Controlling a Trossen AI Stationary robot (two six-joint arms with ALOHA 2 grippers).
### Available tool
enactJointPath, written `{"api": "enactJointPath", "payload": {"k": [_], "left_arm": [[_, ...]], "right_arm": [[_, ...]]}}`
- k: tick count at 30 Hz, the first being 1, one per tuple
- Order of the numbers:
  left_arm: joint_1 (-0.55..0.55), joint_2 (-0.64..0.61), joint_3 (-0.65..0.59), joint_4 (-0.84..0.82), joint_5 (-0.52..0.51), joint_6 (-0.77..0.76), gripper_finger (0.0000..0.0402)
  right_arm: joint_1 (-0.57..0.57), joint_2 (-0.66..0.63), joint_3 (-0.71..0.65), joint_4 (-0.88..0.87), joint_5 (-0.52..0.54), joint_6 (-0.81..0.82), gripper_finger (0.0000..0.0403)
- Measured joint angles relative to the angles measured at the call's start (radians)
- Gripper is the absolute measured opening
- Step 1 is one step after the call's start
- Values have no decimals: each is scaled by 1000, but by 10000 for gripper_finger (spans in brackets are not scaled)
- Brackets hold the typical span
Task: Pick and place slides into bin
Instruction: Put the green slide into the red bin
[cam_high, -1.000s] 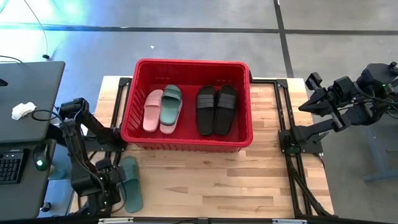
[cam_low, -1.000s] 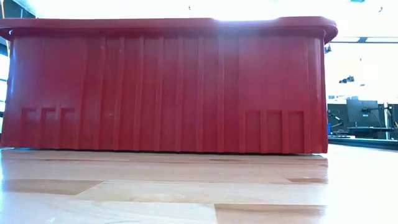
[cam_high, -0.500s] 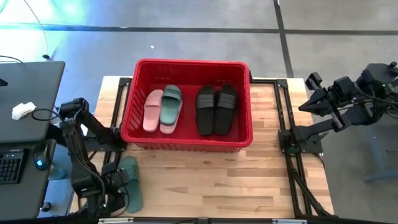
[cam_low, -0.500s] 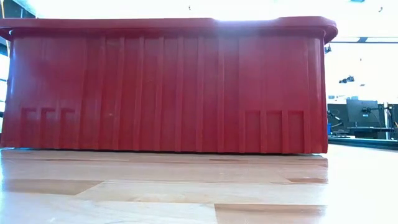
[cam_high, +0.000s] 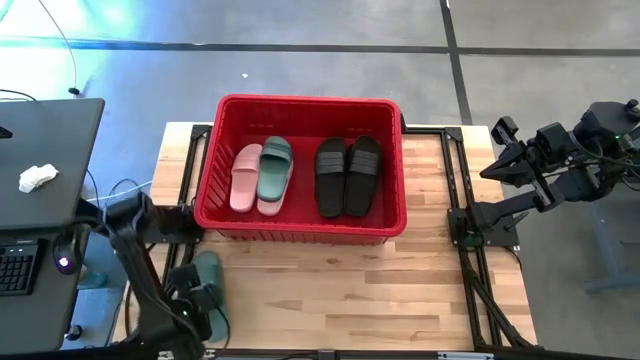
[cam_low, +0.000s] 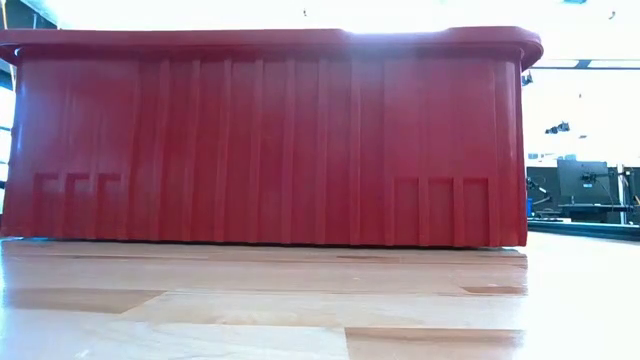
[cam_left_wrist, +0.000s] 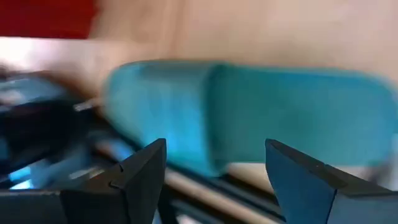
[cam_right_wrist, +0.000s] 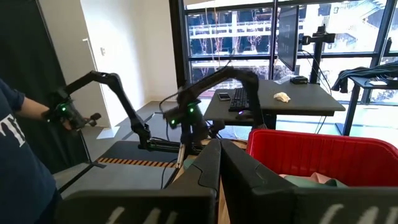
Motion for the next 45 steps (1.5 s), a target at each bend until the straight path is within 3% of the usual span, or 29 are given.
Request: {"api": "enactJointPath", "payload": {"k": [2,7,12,26,45], "left_arm": [[5,68,48,-103,5,4,255],[9,130,57,-48,-35,27,255],[9,184,53,-102,42,3,255],[9,206,-94,-96,78,-53,255],[9,206,-257,11,-71,8,255]], "right_arm": [[0,0,0,0,0,0,0],[0,0,0,0,0,0,0],[0,0,0,0,0,0,0],[0,0,0,0,0,0,0],[0,0,0,0,0,0,0]]}}
